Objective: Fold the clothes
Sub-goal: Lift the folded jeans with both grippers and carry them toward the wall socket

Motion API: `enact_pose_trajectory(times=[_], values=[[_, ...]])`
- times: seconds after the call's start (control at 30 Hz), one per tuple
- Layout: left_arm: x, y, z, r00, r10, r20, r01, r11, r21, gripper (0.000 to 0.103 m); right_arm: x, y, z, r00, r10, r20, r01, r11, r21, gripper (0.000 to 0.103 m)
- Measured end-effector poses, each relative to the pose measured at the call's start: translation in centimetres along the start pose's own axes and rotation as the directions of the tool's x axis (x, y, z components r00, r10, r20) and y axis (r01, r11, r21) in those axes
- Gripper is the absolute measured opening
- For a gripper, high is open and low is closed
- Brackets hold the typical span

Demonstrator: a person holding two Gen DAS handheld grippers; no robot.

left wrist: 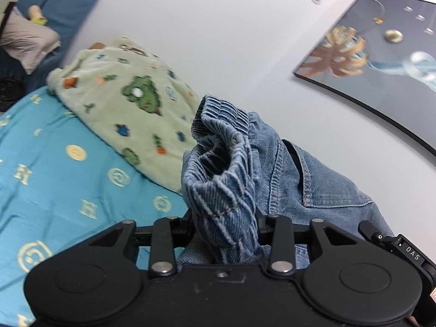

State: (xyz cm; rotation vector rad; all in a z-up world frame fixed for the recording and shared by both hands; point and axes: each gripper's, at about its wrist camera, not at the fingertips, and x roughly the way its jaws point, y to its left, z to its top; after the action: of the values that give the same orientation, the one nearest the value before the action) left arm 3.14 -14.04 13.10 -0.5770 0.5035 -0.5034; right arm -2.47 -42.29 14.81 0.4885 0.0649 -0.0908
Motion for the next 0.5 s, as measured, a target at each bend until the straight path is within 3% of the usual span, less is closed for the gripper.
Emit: enact_pose_trajectory(times=[0.23,0.5], values=[[2.3,-5.4,-3.4,0.994,-0.079,-0.071,0.082,0.996,0.043,0.034,-4.9,-5.0,2.5,0.995,-0.080,0.062,0.080,0.997,0.005,0.032],[6.4,-11.4,-8.5,0.971,-0.165,-0.171,0.189,0.973,0.135,0.034,-10.9,-12.1,3.9,0.972,-0.191,0.133,0.191,0.981,0.016,0.033]])
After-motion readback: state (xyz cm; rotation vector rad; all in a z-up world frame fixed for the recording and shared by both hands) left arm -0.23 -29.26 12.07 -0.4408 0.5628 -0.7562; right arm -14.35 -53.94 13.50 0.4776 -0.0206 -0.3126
